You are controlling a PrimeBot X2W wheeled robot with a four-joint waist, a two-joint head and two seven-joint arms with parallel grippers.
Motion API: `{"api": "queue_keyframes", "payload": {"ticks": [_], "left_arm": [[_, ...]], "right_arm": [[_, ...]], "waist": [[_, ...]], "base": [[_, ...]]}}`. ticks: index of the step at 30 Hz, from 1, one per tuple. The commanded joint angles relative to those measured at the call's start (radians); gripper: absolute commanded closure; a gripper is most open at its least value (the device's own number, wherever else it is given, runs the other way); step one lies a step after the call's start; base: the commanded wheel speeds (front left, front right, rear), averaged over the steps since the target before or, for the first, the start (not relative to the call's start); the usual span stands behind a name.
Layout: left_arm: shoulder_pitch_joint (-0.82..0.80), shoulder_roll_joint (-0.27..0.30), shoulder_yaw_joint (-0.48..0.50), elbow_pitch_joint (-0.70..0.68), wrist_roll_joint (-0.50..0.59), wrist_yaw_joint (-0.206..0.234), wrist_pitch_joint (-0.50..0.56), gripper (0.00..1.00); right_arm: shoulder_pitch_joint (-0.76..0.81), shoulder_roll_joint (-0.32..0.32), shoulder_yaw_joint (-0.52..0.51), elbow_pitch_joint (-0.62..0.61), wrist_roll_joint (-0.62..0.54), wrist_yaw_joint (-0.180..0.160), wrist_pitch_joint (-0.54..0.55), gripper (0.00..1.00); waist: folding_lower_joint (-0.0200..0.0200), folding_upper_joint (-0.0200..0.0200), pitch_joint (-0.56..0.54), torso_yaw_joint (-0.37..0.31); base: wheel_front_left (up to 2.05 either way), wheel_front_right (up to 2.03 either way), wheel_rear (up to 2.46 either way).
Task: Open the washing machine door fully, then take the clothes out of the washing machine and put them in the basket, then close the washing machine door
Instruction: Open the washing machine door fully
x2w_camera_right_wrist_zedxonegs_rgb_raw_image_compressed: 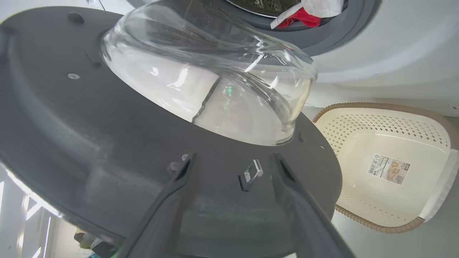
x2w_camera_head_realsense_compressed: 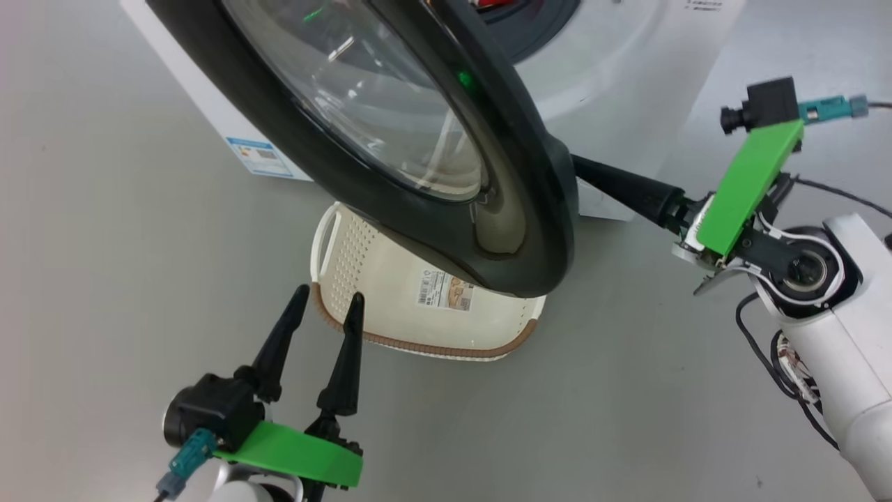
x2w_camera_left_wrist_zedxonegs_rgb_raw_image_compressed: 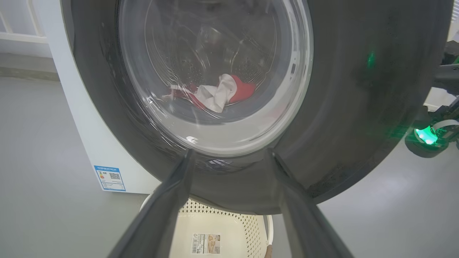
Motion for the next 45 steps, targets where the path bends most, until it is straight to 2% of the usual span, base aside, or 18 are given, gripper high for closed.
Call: {"api": "queue_keyframes", "payload": {"ticks": [1, 23, 33, 45], "left_arm": [[0.019, 0.011, 0.041, -0.015, 0.013, -0.008, -0.012, 0.00], [0.100, 0.011, 0.131, -0.003, 0.061, -0.035, -0.012, 0.00], [0.123, 0.011, 0.156, 0.004, 0.073, -0.043, -0.012, 0.00], [0.137, 0.011, 0.187, 0.018, 0.086, -0.041, -0.012, 0.00]], "right_arm": [[0.027, 0.002, -0.009, -0.028, -0.004, 0.008, -0.017, 0.00], [0.410, -0.041, -0.076, -0.067, 0.009, 0.008, -0.198, 0.00], [0.508, -0.066, -0.059, -0.066, -0.066, 0.008, -0.317, 0.00], [0.576, -0.125, 0.024, -0.078, -0.217, 0.008, -0.574, 0.00]], "waist": [[0.0000, 0.0000, -0.016, -0.018], [0.0000, 0.0000, -0.102, -0.126], [0.0000, 0.0000, -0.118, -0.151], [0.0000, 0.0000, -0.130, -0.162]], "base": [[0.00, 0.00, 0.00], [0.00, 0.00, 0.00], [0.00, 0.00, 0.00], [0.00, 0.00, 0.00]]}}
